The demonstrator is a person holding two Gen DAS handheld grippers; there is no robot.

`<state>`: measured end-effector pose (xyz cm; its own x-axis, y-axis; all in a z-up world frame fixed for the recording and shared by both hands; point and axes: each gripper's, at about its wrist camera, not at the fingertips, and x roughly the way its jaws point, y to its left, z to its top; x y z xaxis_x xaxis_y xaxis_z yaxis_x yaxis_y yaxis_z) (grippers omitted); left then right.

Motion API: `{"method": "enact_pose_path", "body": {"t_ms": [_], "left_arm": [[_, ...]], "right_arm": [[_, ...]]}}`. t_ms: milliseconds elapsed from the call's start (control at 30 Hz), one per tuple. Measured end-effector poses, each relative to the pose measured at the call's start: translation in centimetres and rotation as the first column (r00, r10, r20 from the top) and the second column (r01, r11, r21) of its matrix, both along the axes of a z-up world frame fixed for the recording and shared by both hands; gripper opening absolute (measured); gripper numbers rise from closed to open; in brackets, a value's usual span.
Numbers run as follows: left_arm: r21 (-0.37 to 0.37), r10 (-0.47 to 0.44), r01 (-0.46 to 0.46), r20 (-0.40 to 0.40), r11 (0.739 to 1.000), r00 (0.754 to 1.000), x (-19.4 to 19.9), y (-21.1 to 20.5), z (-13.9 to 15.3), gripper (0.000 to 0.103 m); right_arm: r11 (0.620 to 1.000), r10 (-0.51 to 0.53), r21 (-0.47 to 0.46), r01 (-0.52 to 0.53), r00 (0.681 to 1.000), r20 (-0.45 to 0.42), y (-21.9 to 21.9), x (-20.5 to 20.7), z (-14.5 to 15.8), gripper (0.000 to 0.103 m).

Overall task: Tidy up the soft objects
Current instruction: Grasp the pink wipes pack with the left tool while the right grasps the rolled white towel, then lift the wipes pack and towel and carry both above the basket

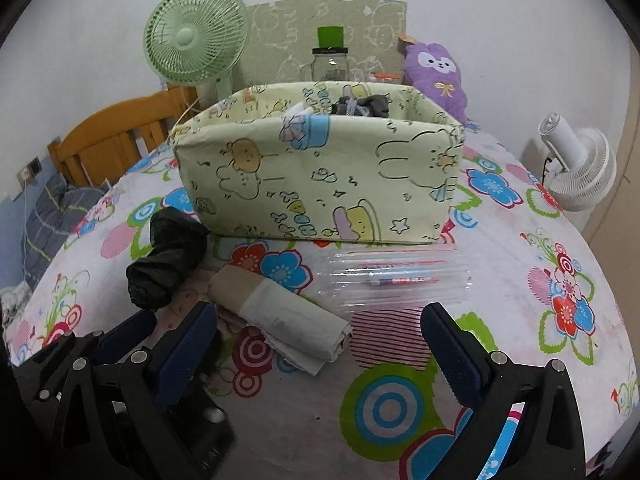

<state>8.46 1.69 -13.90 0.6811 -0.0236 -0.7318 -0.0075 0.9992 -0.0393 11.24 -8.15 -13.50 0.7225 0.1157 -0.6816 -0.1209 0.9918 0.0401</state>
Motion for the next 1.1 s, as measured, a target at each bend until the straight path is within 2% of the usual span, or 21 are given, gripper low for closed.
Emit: {"method": "enact_pose_path", "body": {"t_ms": [33,200,400,500,667,800,933,1100], "left_arm": [[0.0,-0.001,0.001,0.0,1.0,1.0,-0.1,0.2,0.0,0.041],[0.001,-0.031,0.031,-0.01,1.0,0.999,0.1,0.7,0.1,0.039],[-0.001,-0.037,0.037,-0.009,0.999,0.999,0.1,0.8,0.1,0.039],[0.007,-0.038,0.038,-0.01,0.999,0.999,0.0,0.6,0.1,0.039],[0.019,-0.036,0.037,-0.01,0.999,0.999,-0.2,0.3,0.1,0.039],[0.026,-0.045,0.045,-0.01,0.999,0.999,-0.6,-0.2,0.1,0.039],[0.013,-0.055,0.055,-0.016,0.998,0.998,-0.9,-0.5,0.1,0.039],[0.012,-0.067,0.067,-0.014,0.998,0.998,-1.5,-1.2,0.3,0.039]], "right_arm": [[1.0,0.009,0.002,-0.009,1.0,-0.003,0.2,0.1,-0.1,0.103],[0.999,0.04,-0.003,-0.04,0.999,-0.009,1.1,0.5,-0.2,0.101],[0.999,0.049,0.005,-0.049,0.997,-0.057,1.4,1.5,-1.1,0.085],[0.998,0.05,0.03,-0.048,0.995,-0.083,1.1,1.7,-1.4,0.082],[0.997,0.067,0.045,-0.063,0.993,-0.097,1.1,1.3,-1.5,0.066],[0.995,0.081,0.064,-0.075,0.991,-0.103,1.1,0.8,-1.5,0.044],[0.994,0.084,0.079,-0.076,0.991,-0.102,0.7,0.4,-1.5,0.036],[0.994,0.08,0.087,-0.073,0.993,-0.092,-0.1,-0.3,-1.2,0.032]]}}
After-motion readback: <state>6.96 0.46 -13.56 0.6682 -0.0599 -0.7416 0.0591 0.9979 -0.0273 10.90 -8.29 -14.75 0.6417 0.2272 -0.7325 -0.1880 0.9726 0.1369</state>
